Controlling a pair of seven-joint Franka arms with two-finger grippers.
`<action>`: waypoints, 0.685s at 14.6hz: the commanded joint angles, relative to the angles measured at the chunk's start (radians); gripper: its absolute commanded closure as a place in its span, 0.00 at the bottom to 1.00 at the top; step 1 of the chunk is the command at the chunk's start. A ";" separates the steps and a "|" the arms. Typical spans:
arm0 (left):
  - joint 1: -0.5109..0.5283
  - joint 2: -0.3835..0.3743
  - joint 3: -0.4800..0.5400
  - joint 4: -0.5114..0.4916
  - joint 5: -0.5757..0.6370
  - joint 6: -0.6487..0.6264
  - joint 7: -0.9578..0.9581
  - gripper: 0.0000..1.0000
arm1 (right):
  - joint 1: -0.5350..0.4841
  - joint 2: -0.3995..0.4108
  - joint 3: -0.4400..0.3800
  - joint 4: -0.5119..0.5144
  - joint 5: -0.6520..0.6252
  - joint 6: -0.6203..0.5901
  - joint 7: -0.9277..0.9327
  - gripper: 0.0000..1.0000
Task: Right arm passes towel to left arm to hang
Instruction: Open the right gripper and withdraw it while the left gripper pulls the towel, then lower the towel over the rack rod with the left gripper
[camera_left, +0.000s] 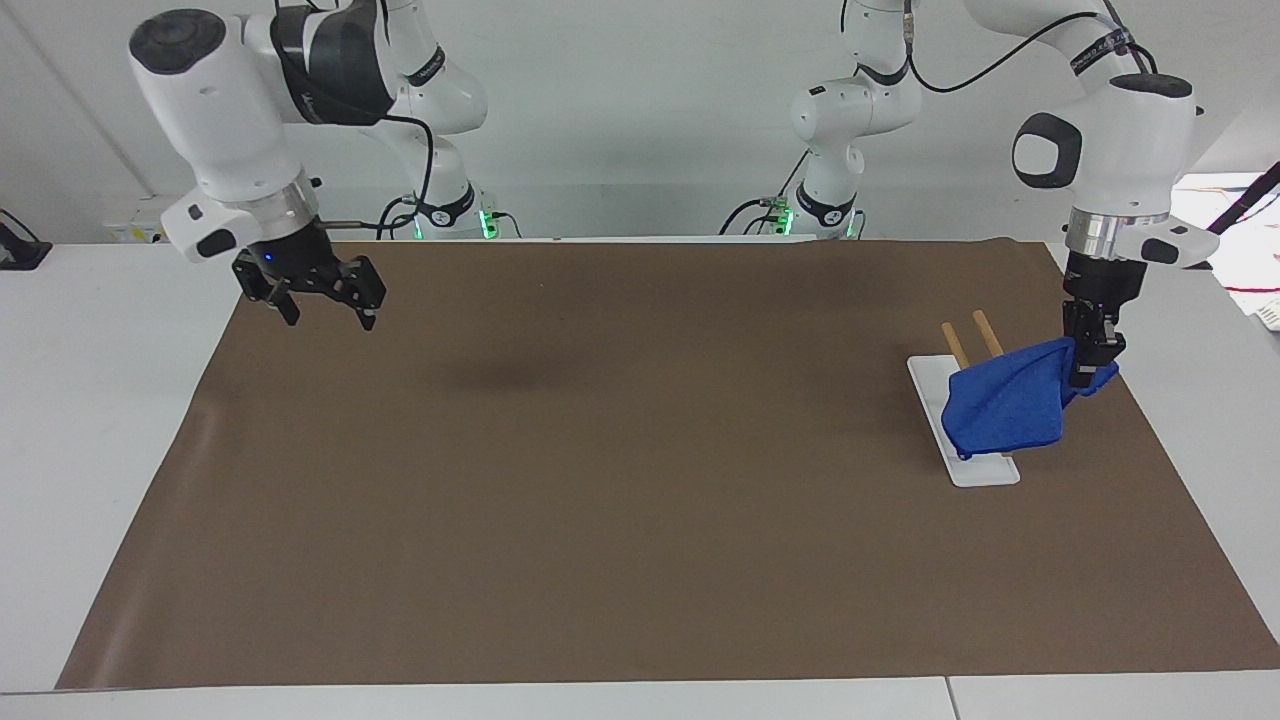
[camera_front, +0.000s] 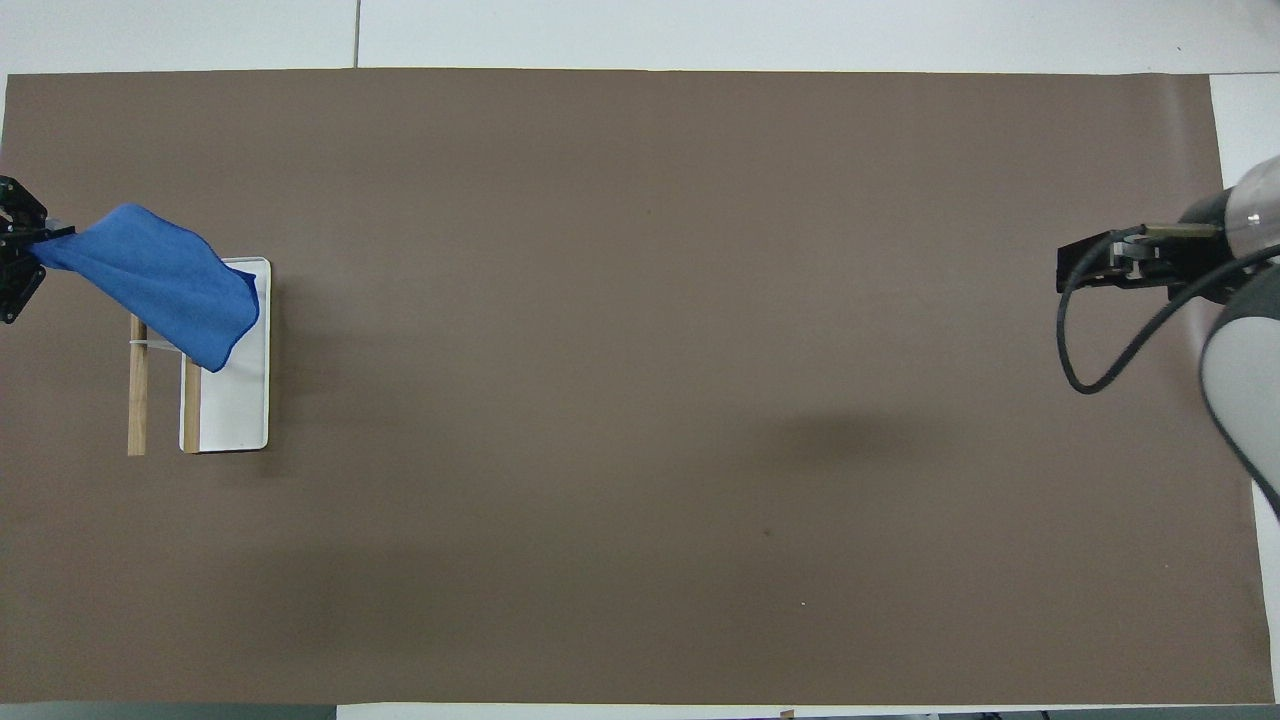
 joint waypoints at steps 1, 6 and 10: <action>0.060 -0.003 -0.010 -0.038 0.012 0.030 0.025 1.00 | -0.031 0.017 0.011 0.130 -0.011 -0.167 -0.019 0.00; 0.123 0.000 -0.010 -0.104 0.009 0.046 0.111 1.00 | -0.054 0.012 0.006 0.138 0.015 -0.214 -0.005 0.00; 0.156 0.026 -0.010 -0.120 0.009 0.053 0.114 1.00 | -0.040 0.012 0.014 0.135 0.031 -0.199 0.051 0.00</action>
